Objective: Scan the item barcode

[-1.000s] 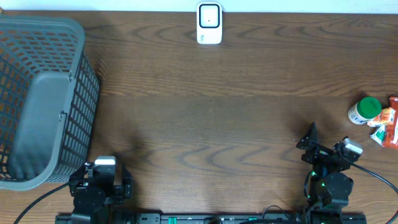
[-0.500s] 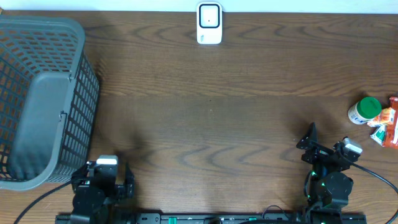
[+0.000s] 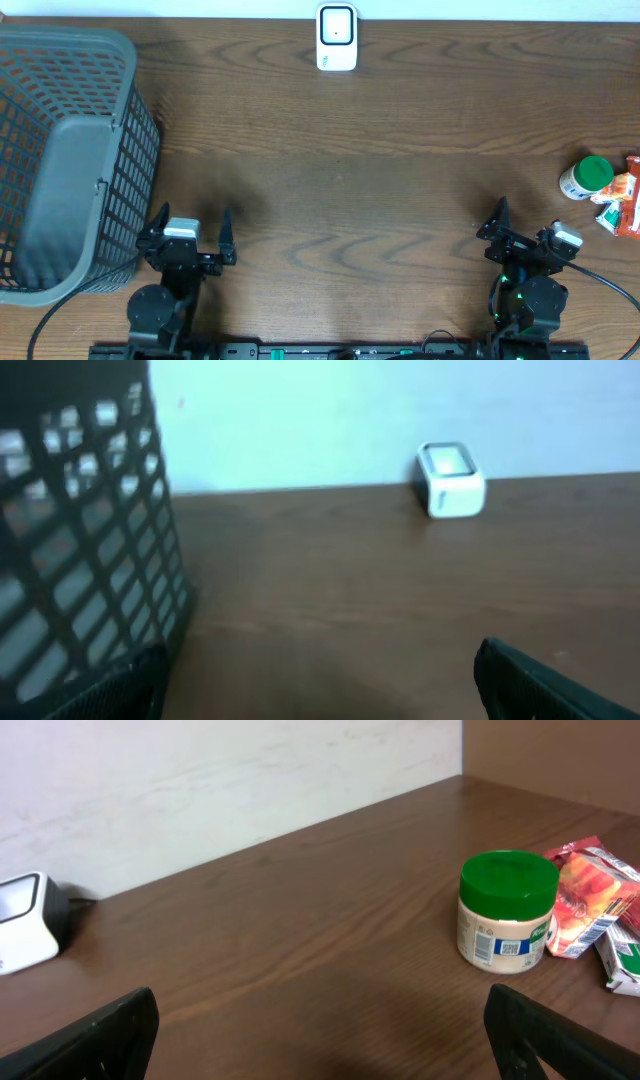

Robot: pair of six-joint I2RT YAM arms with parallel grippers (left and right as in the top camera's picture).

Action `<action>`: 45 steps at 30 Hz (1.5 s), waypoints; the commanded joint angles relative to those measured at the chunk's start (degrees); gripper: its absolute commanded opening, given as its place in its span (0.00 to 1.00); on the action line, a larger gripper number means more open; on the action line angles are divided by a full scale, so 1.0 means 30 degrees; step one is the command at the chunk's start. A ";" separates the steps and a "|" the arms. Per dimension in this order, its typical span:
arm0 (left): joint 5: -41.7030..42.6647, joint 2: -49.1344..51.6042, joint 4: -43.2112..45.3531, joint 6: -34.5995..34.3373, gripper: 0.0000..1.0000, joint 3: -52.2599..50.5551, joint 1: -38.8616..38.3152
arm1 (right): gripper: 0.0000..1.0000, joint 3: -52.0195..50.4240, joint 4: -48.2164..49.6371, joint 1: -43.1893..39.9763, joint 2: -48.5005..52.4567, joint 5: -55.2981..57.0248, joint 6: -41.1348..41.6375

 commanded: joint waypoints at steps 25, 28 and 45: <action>0.0095 -0.0299 0.2834 -0.1377 0.95 -0.3424 0.1107 | 0.99 -0.0015 -0.0080 -0.0117 0.0007 0.0182 -0.0306; 0.0102 -0.0248 0.2834 -0.1377 0.95 -0.3424 0.1107 | 0.99 -0.0015 -0.0087 -0.0117 0.0007 0.0182 -0.0306; 0.0102 -0.0248 0.2834 -0.1377 0.95 -0.3424 0.1107 | 0.99 -0.0015 -0.0080 -0.0117 0.0007 0.0182 -0.0306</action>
